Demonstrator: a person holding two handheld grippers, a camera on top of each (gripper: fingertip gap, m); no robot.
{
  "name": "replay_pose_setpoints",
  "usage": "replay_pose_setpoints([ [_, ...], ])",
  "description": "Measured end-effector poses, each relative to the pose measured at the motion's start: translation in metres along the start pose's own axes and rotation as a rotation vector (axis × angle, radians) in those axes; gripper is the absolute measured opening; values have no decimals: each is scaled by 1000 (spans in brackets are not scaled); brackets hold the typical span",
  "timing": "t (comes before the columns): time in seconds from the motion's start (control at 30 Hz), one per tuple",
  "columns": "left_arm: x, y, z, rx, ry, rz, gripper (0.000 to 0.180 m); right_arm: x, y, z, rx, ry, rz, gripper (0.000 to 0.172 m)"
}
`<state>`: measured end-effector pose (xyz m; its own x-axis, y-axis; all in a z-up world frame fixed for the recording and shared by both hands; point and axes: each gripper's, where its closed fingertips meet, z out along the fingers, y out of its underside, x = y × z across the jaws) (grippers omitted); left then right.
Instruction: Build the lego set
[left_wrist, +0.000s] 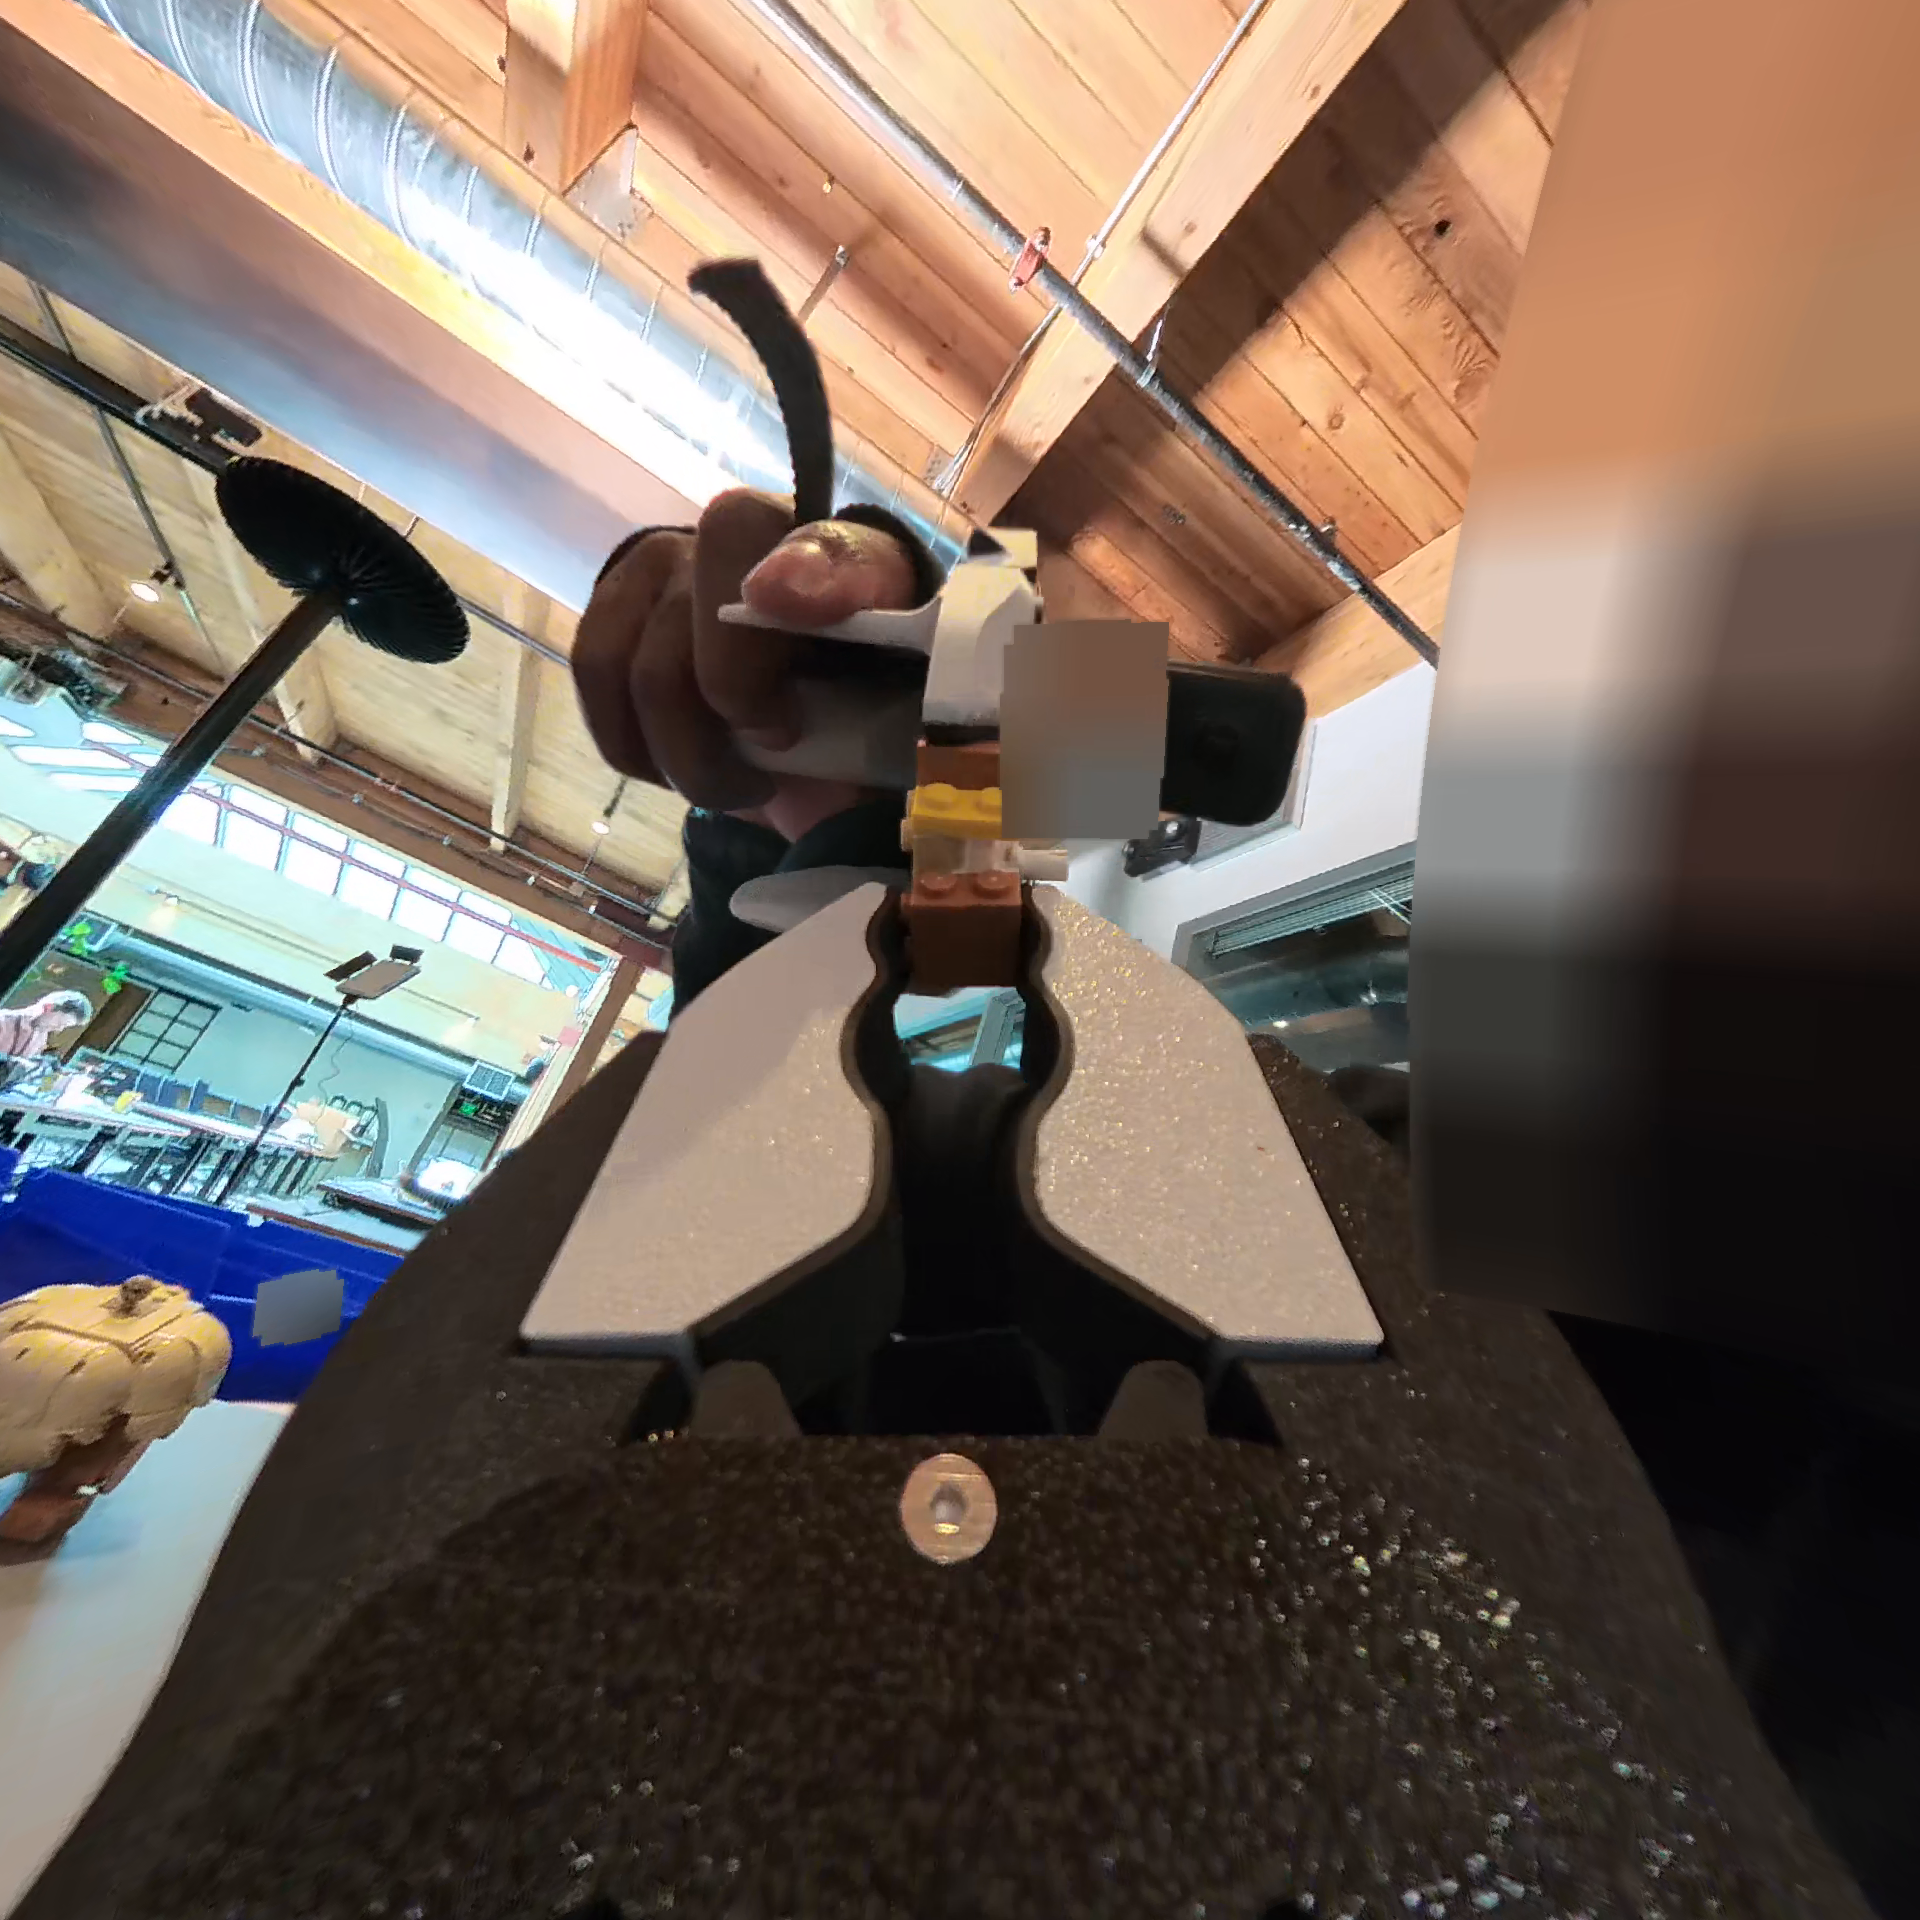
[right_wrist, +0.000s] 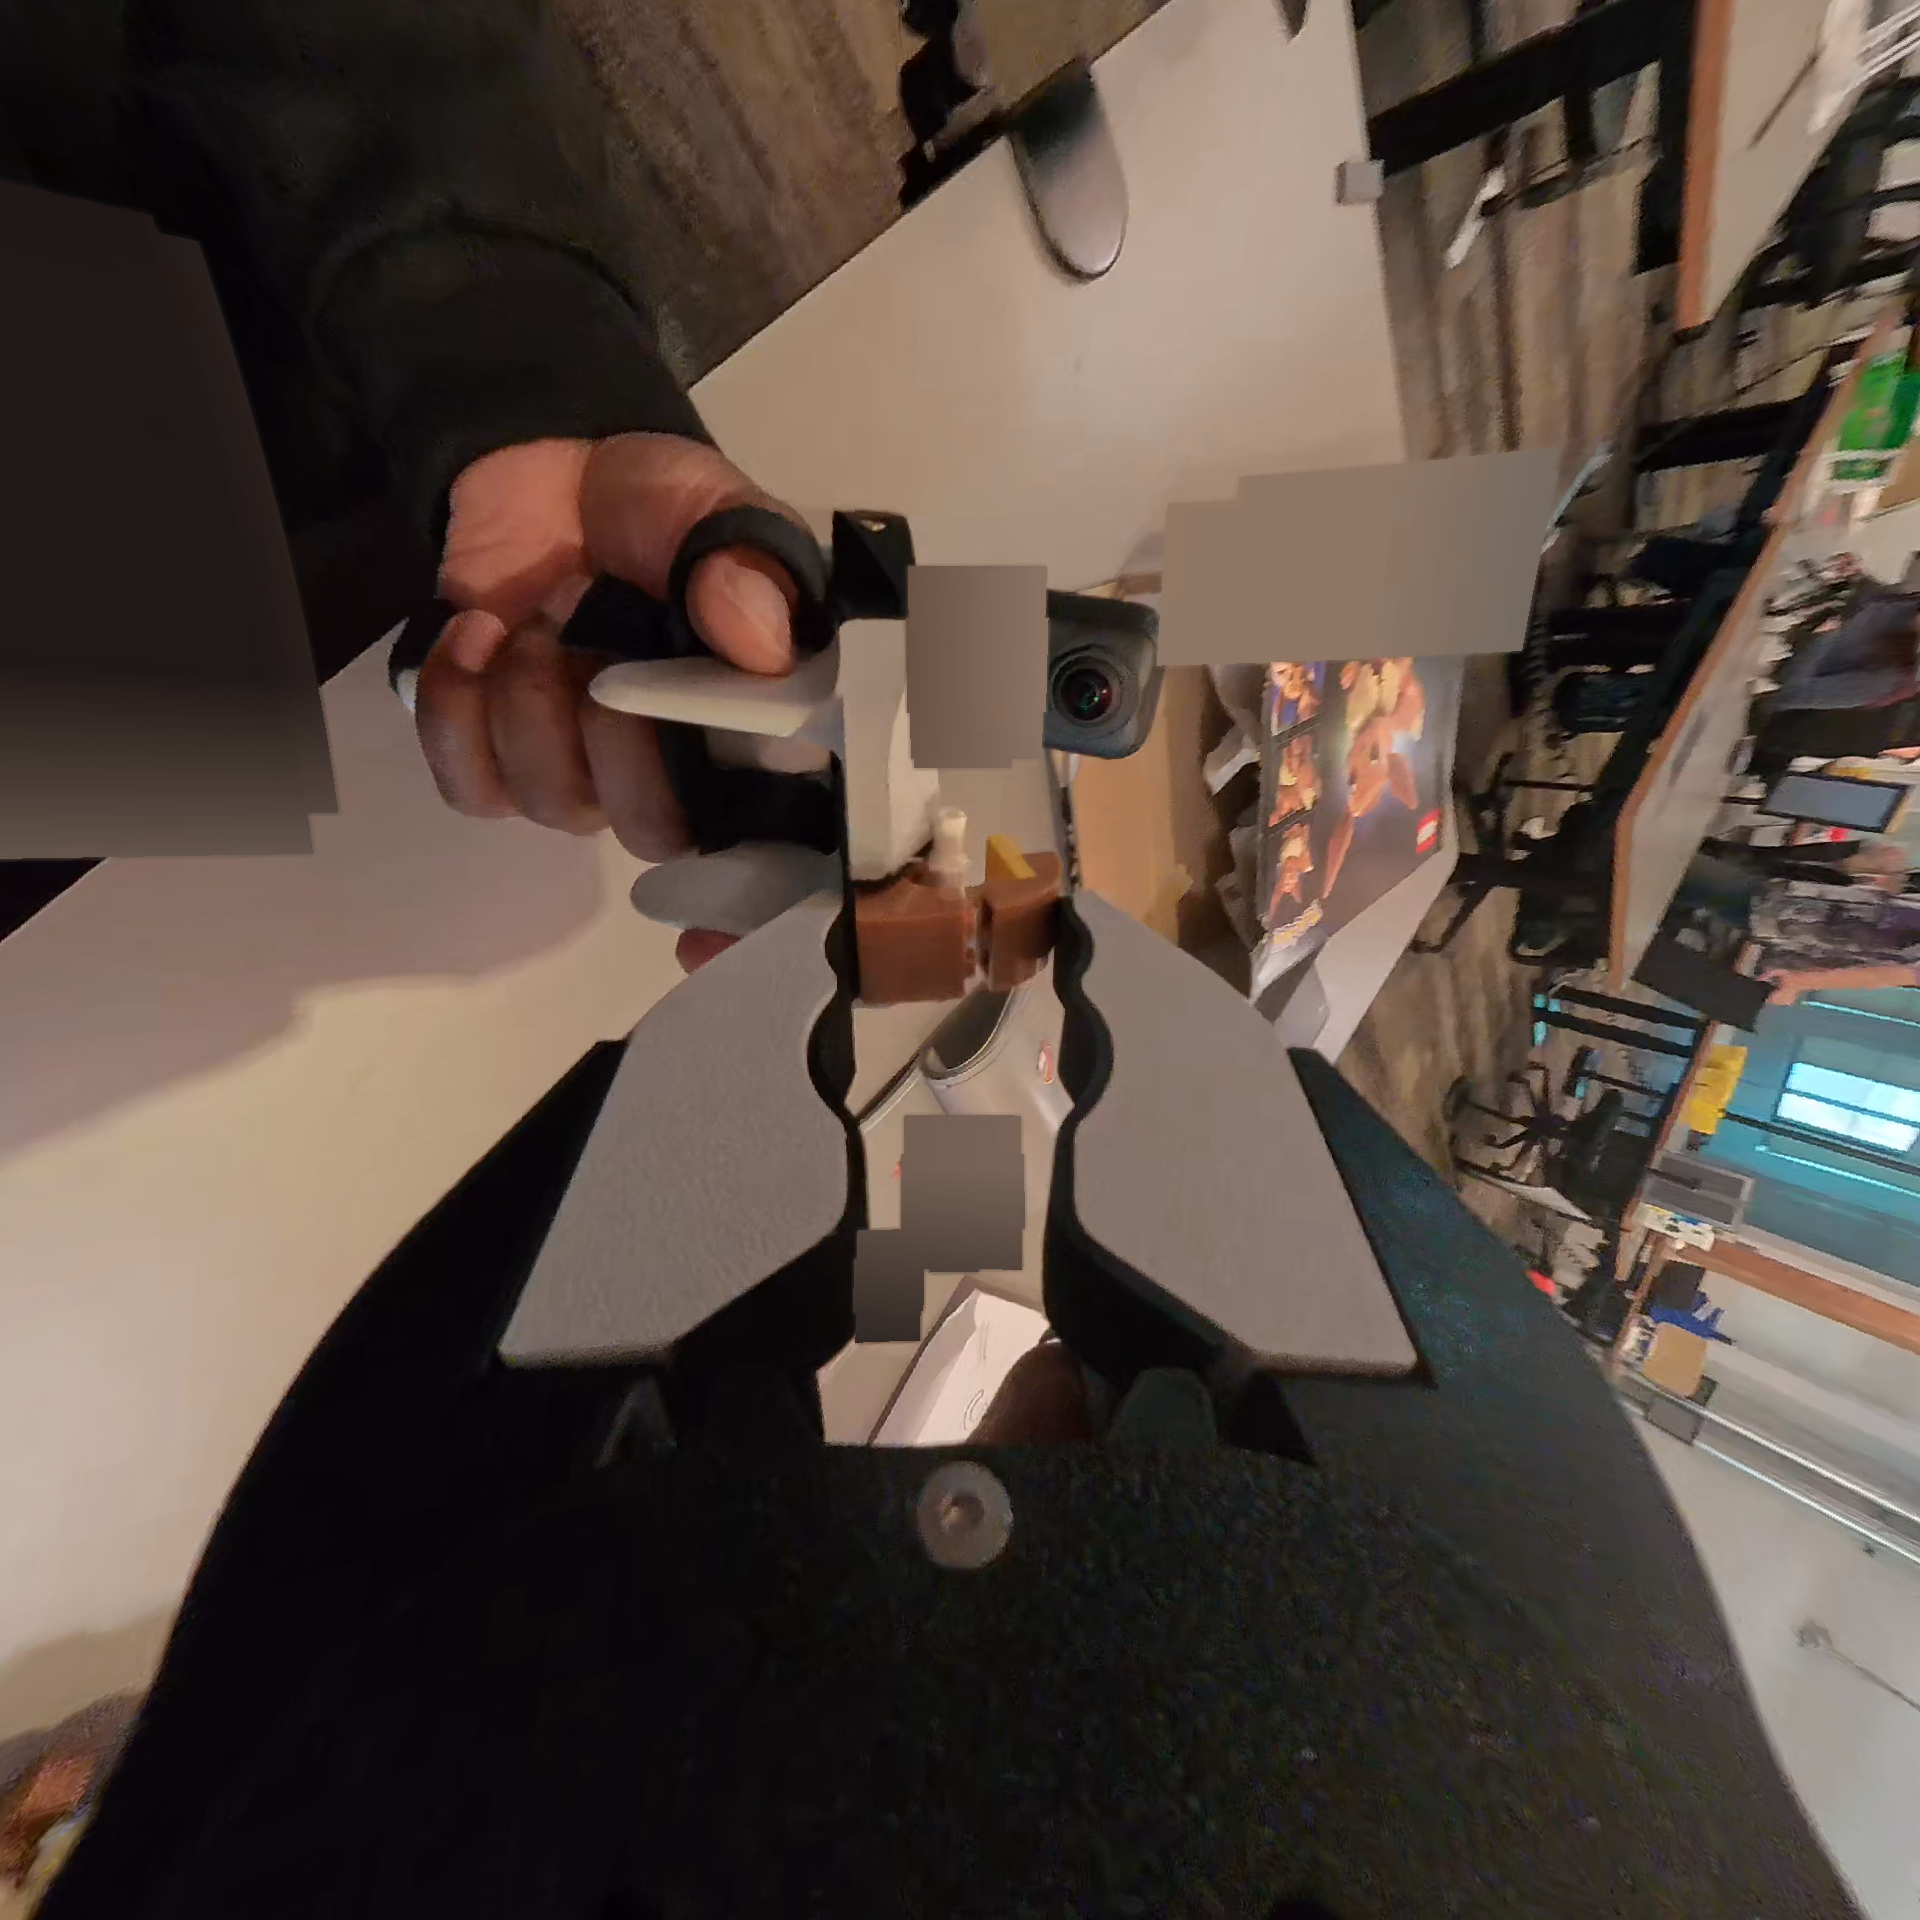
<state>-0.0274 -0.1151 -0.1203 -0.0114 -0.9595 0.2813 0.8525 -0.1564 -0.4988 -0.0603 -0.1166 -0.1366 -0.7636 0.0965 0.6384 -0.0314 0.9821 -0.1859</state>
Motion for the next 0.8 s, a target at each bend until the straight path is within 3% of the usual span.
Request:
replay_pose_setpoints([
  [0.27,13,-17,-14,54,97,0,19,15,-8,19,-75,-141,8,42],
  [0.8,27,-58,-41,169,151,-20,19,48,-18,51,-104,-172,19,40],
])
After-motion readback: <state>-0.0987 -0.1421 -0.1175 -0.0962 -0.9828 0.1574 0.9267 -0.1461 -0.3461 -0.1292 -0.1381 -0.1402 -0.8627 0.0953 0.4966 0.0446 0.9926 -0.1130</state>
